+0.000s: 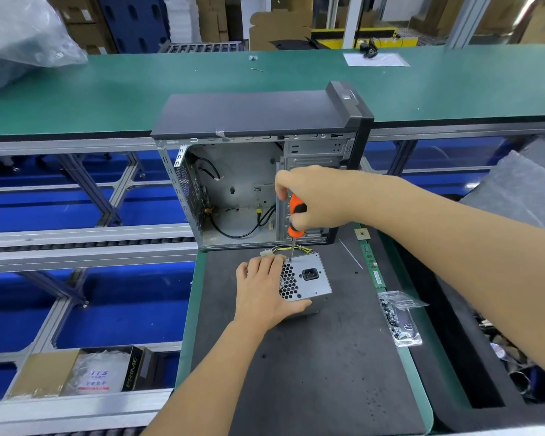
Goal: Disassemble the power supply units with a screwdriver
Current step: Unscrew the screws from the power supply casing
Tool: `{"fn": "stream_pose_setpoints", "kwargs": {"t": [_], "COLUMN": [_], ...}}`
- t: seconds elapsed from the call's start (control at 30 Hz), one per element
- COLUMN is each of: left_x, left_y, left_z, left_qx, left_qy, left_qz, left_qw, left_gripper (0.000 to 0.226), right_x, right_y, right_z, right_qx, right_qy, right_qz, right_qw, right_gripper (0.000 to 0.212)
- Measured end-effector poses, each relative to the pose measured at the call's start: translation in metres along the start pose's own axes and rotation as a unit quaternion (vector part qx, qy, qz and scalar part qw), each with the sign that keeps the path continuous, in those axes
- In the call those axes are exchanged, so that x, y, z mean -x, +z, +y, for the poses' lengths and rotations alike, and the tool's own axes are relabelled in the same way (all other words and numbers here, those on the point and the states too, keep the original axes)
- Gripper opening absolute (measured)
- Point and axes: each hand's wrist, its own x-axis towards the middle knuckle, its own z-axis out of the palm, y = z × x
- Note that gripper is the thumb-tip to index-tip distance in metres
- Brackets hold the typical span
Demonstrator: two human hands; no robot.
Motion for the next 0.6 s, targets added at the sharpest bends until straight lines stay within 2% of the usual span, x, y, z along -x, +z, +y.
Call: {"fn": "stream_pose_setpoints", "kwargs": {"t": [0.03,0.1,0.17,0.2,0.23,0.27,0.3,0.33,0.37,0.43,0.5,0.53,0.6], "left_x": [0.0,0.0,0.0,0.0002,0.0,-0.0001,-0.0001,-0.0001,-0.0001,0.0001,0.0007,0.001,0.001], "left_y": [0.0002,0.0006,0.0008,0.0008,0.0006,0.0006,0.0008,0.0008,0.0006,0.0005,0.0011,0.0014,0.0026], "left_z": [-0.0003,-0.0005,-0.0003,-0.0001,0.0001,0.0,0.0,0.0,-0.0001,0.0001,0.0005,0.0006,0.0006], "left_qx": [0.001,0.002,0.002,0.0,-0.001,-0.001,-0.001,0.0,0.001,0.001,0.0,0.0,0.003], "left_qy": [0.001,0.001,0.0,0.001,0.002,0.003,0.004,0.004,0.004,0.005,0.007,0.009,0.014], "left_qz": [0.002,0.007,0.007,0.007,0.007,0.007,0.009,0.012,0.016,0.019,0.028,0.033,0.041], "left_qw": [1.0,1.0,1.0,1.0,1.0,1.0,1.0,1.0,1.0,1.0,1.0,0.999,0.999], "left_gripper": [0.102,0.101,0.101,0.101,0.101,0.101,0.101,0.101,0.101,0.101,0.101,0.101,0.1], "right_x": [0.0005,0.0011,0.0032,0.0046,0.0058,0.0064,0.0074,0.0069,0.0077,0.0087,0.0087,0.0072,0.0047], "right_y": [0.0015,0.0012,-0.0042,-0.0059,-0.006,-0.0052,-0.0042,-0.0025,-0.0023,-0.002,-0.0022,-0.0015,0.0001], "right_z": [-0.0009,-0.0037,-0.0042,-0.0045,-0.0025,-0.0011,-0.0003,0.0027,0.0027,0.0015,-0.0028,-0.0029,-0.0009], "right_qx": [-0.03,-0.006,0.121,0.177,0.204,0.178,0.111,0.047,0.003,-0.03,0.06,0.137,0.218], "right_qy": [0.002,0.043,0.092,0.083,0.066,0.045,0.03,0.017,0.004,0.011,0.067,0.083,0.045], "right_qz": [-0.011,0.003,0.02,0.023,0.015,0.025,0.028,0.021,0.007,-0.007,0.012,0.033,0.052], "right_qw": [0.999,0.999,0.988,0.98,0.977,0.983,0.993,0.999,1.0,0.999,0.996,0.987,0.973], "right_gripper": [0.04,0.063,0.093,0.103,0.095,0.071,0.044,0.03,0.03,0.047,0.071,0.074,0.049]}}
